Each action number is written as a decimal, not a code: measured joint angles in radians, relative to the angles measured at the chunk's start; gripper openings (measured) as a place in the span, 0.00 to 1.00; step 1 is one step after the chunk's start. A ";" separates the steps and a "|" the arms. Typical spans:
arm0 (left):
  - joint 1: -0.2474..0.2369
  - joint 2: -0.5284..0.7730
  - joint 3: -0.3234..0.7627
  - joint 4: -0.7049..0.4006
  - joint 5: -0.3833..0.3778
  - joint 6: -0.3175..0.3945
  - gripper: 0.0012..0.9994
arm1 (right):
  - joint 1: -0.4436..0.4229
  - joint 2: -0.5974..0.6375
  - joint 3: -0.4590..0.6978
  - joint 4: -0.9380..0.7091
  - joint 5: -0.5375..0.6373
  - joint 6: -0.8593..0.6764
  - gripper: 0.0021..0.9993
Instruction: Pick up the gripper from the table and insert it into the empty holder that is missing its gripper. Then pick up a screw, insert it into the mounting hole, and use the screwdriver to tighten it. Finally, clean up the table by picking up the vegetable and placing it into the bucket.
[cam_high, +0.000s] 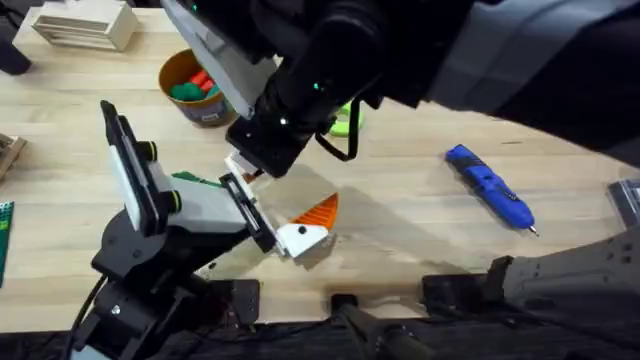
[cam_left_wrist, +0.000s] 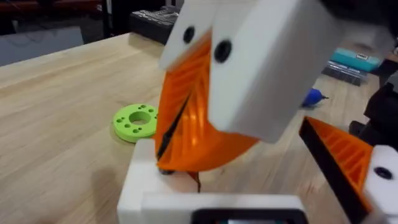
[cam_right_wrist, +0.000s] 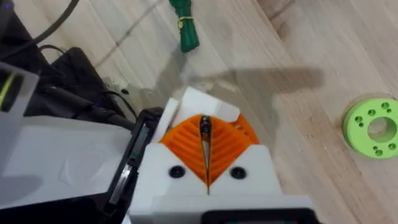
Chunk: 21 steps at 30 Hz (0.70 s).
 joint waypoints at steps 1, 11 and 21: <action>0.000 0.000 0.000 0.000 -0.001 -0.003 0.99 | 0.000 0.002 0.000 0.000 0.000 0.000 0.00; 0.000 0.006 0.000 -0.001 -0.003 -0.012 0.99 | -0.001 0.008 0.000 -0.002 0.000 0.000 0.00; 0.000 0.005 0.000 0.001 0.000 -0.003 0.99 | -0.001 0.008 0.013 -0.016 0.000 -0.004 0.00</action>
